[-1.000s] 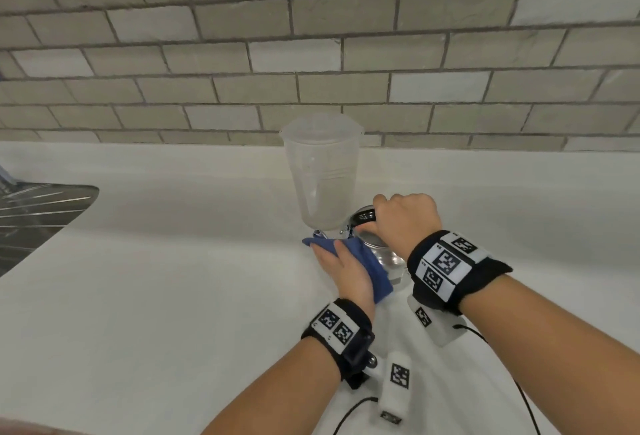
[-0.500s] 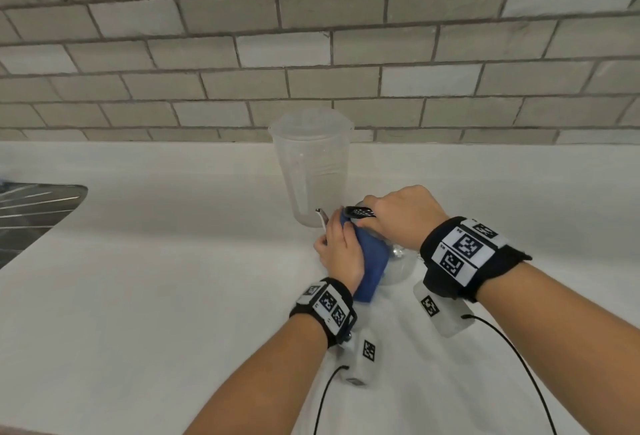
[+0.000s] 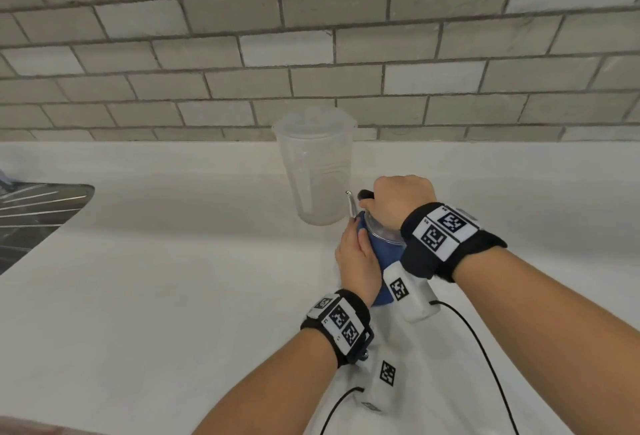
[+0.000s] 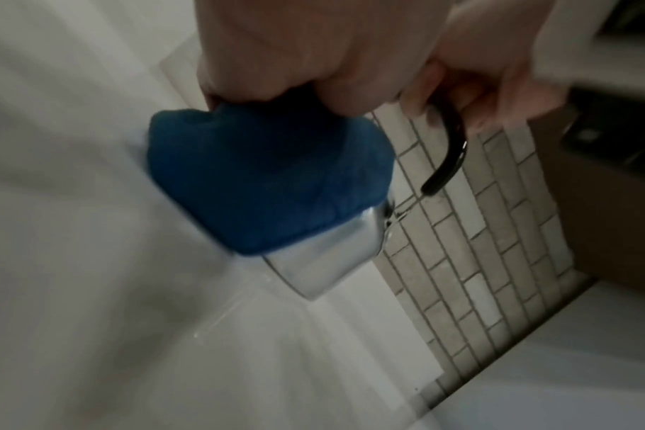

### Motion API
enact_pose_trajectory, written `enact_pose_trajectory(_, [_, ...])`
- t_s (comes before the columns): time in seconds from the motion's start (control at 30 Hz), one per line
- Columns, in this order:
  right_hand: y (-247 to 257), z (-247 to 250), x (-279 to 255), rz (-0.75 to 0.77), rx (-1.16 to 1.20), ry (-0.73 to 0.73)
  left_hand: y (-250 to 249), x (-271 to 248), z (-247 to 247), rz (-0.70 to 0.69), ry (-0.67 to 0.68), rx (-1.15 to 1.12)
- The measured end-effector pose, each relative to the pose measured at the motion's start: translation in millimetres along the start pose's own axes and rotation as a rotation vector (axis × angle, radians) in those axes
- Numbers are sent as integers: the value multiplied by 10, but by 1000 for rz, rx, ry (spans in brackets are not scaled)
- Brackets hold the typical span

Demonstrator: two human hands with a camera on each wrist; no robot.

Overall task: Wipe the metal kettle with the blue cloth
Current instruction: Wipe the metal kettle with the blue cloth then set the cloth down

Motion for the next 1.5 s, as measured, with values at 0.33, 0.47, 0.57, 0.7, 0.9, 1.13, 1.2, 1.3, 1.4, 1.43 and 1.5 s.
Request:
enact_pose_trajectory(0.33, [-25,-82,6,-22,27,44,-624,-246,1012,-63,257,53])
enact_pose_trajectory(0.47, [-52,-119,7,-13,65,30,-118,-79,1139,262,477,757])
enact_pose_trajectory(0.57, [-56,-155,8,-4,77,18,226,-110,1110,296,722,838])
enact_pose_trajectory(0.7, [-45,-154,5,13,77,-1,556,-271,1038,449,998,1171])
enact_pose_trajectory(0.9, [-47,-218,-40,40,143,-37,618,100,1244,363,892,1386])
enact_pose_trajectory(1.13, [-8,-360,-50,86,204,-36,621,31,1059,174,896,1257])
enact_pose_trajectory(1.2, [7,-361,-60,93,232,-26,676,2,1048,236,948,1202])
enact_pose_trajectory(1.3, [2,-341,-84,91,272,-36,715,11,1070,279,987,1200])
enact_pose_trajectory(1.4, [-15,-334,-106,105,332,-43,717,26,1043,289,969,1211])
enact_pose_trajectory(1.43, [-30,-332,-106,111,357,-46,706,22,1044,289,961,1204])
enact_pose_trajectory(1.5, [-71,-314,-101,123,412,-51,628,7,1083,273,927,1115])
Point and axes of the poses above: each hand's wrist, its own x-axis towards the middle knuckle, its own z-axis out of the back of the hand, y = z × x, the point moved 5 cm from there along x, towards the middle knuckle, and after that the axes turned 14 degrees about y, right-handed, at the moved point
